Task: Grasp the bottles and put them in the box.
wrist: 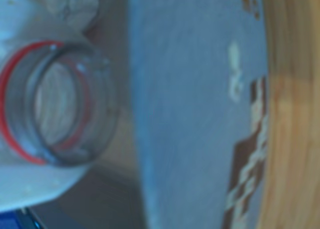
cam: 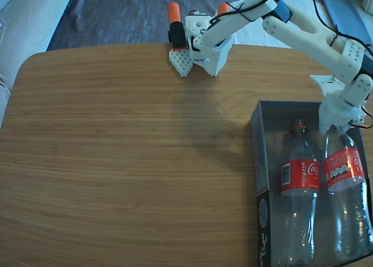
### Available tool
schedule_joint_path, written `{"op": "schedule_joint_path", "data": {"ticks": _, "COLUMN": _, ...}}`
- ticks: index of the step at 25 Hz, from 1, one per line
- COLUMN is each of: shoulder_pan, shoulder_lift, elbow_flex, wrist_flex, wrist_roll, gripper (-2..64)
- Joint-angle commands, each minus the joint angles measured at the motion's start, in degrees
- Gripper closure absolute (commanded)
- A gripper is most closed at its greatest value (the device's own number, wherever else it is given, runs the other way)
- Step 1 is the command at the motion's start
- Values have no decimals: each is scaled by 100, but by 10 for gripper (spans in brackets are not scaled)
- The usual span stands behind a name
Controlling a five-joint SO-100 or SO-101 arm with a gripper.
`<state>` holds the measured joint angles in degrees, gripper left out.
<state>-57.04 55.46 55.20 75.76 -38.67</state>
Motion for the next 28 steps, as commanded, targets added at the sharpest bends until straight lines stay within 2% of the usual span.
{"op": "schedule_joint_path", "data": {"ticks": 1, "shoulder_pan": 53, "shoulder_lift": 220, "elbow_flex": -105, "wrist_flex": -53, "wrist_roll": 123, "gripper": 260}}
{"op": "schedule_joint_path", "data": {"ticks": 2, "shoulder_pan": 53, "shoulder_lift": 202, "elbow_flex": -114, "wrist_flex": -53, "wrist_roll": 105, "gripper": 241}}
{"op": "schedule_joint_path", "data": {"ticks": 7, "shoulder_pan": 79, "shoulder_lift": 255, "elbow_flex": -97, "wrist_flex": -53, "wrist_roll": 149, "gripper": 272}}
{"op": "schedule_joint_path", "data": {"ticks": 13, "shoulder_pan": 571, "shoulder_lift": 281, "elbow_flex": -141, "wrist_flex": -26, "wrist_roll": 123, "gripper": 275}}
{"op": "schedule_joint_path", "data": {"ticks": 19, "shoulder_pan": 1055, "shoulder_lift": 905, "elbow_flex": -18, "wrist_flex": -53, "wrist_roll": 132, "gripper": 275}}
{"op": "schedule_joint_path", "data": {"ticks": 23, "shoulder_pan": 1125, "shoulder_lift": 1450, "elbow_flex": 686, "wrist_flex": -79, "wrist_roll": 97, "gripper": 275}}
{"op": "schedule_joint_path", "data": {"ticks": 28, "shoulder_pan": 1090, "shoulder_lift": 2382, "elbow_flex": 2057, "wrist_flex": -598, "wrist_roll": 97, "gripper": 275}}
